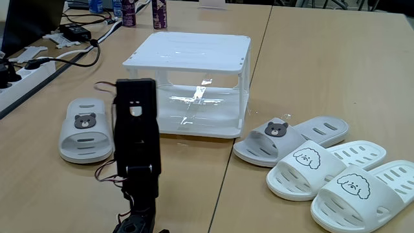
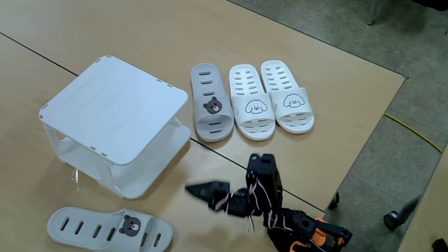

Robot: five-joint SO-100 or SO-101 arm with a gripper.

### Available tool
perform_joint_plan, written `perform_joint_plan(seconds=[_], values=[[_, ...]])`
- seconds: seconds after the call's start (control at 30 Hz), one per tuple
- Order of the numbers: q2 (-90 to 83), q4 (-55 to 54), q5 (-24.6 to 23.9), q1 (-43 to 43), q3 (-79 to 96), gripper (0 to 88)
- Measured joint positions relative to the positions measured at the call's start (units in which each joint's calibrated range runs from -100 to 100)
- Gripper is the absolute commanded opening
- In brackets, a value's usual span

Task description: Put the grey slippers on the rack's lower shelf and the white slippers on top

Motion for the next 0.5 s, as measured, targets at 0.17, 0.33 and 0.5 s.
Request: perform_joint_plan(seconds=[0.17, 0.33, 0.5], values=[[1.5, 1.6, 0.0, -18.1, -0.4, 0.8], [1.6, 2.9, 0.0, -21.3, -1.0, 17.6], [1.6, 7.1, 0.0, -21.2, -11.4, 18.3]])
